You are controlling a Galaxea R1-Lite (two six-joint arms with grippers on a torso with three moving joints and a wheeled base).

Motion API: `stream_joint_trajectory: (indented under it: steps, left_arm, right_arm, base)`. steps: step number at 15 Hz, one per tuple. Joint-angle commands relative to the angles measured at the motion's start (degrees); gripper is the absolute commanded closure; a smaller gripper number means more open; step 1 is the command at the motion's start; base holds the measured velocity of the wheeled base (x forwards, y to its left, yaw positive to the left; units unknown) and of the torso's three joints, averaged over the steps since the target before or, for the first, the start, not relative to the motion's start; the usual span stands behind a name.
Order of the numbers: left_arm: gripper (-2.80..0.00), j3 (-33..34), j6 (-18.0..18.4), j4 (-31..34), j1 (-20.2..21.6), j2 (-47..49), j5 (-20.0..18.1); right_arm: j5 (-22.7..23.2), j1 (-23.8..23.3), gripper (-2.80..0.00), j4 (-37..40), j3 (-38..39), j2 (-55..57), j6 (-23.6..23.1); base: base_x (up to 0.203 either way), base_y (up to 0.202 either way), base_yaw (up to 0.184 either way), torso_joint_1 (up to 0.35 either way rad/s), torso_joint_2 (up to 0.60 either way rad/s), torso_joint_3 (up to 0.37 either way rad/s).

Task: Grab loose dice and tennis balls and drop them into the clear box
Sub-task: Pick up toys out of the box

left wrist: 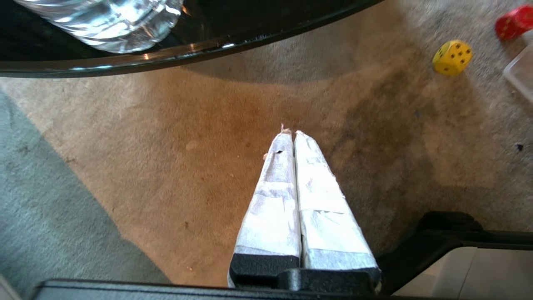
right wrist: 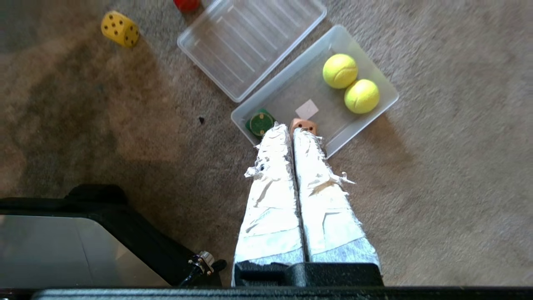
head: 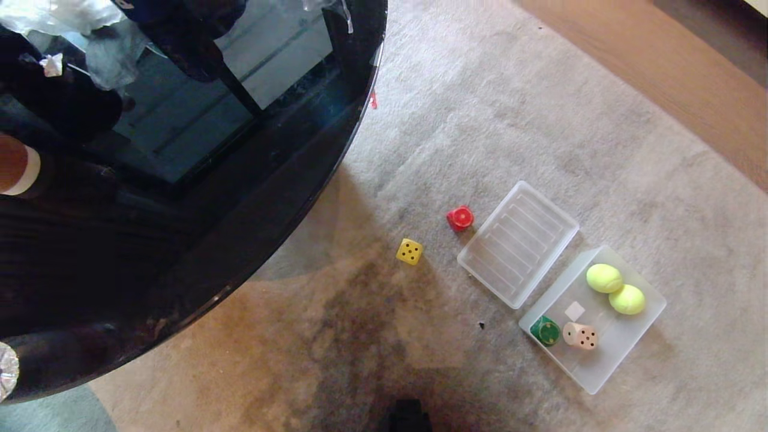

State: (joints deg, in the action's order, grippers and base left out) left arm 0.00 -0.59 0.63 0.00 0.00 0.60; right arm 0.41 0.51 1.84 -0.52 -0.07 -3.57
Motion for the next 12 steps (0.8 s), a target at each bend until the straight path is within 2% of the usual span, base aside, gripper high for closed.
stream_joint_trajectory:
  steps: [1, 12]
  left_arm:
    - [0.00, 0.1, 0.0, 0.0, 0.0, 0.1, 0.0]
    - [0.00, 0.1, 0.0, 0.0, 0.0, 0.1, 0.0]
  right_arm:
    - [0.1, 0.0, 0.00, 0.0, 0.0, 0.0, 0.0]
    - [0.1, 0.0, 0.00, 0.0, 0.0, 0.0, -0.1]
  base:
    - [0.000, 0.000, 0.000, 0.007, 0.00, 0.201]
    - [0.000, 0.000, 0.000, 0.003, 0.00, 0.201]
